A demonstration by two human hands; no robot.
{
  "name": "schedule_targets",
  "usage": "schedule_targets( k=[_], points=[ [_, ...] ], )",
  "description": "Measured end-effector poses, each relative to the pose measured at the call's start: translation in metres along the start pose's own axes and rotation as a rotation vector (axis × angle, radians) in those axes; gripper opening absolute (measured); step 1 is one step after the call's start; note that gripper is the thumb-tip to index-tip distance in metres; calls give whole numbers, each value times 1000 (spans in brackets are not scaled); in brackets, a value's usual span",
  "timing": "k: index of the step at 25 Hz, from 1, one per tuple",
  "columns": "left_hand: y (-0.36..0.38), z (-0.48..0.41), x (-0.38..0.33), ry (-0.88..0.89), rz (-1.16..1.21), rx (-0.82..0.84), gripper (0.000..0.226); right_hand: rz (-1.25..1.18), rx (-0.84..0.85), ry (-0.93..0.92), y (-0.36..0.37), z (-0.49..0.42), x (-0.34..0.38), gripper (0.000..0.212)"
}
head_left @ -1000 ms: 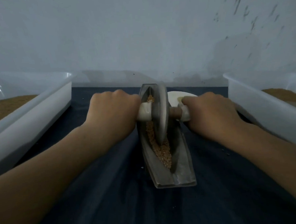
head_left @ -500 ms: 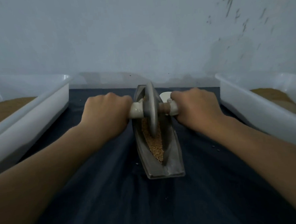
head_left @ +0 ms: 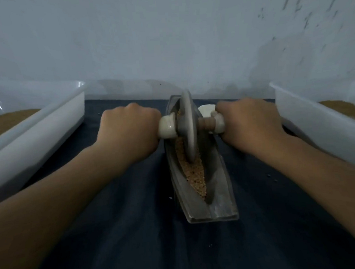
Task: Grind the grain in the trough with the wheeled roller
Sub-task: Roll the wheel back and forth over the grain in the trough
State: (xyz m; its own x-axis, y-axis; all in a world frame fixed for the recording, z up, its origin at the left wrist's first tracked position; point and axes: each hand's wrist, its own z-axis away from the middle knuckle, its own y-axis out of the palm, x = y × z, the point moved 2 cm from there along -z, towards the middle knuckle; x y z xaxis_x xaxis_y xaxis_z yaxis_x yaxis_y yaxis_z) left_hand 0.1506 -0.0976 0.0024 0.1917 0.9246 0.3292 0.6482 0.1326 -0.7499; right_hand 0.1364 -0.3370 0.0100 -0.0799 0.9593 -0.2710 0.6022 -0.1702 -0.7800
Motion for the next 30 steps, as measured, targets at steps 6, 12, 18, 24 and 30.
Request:
schedule_targets(
  k=[6, 12, 18, 24, 30],
  points=[
    [26, -49, 4, -56, 61, 83, 12, -12, -71, 37, 34, -42, 0, 12],
    [-13, 4, 3, 30, 79, 89, 19, -17, -10, -47, -7, 11, 2, 18],
    [-51, 36, 9, 153, -5, -22, 39, -111, -8, -91, -44, 58, -10, 41],
    [1, -13, 4, 27, 4, 16, 12, -46, 72, 49, 8, -5, -6, 19],
    [18, -57, 6, -14, 10, 49, 14, -126, -24, 75, 40, -39, -10, 27]
  ],
)
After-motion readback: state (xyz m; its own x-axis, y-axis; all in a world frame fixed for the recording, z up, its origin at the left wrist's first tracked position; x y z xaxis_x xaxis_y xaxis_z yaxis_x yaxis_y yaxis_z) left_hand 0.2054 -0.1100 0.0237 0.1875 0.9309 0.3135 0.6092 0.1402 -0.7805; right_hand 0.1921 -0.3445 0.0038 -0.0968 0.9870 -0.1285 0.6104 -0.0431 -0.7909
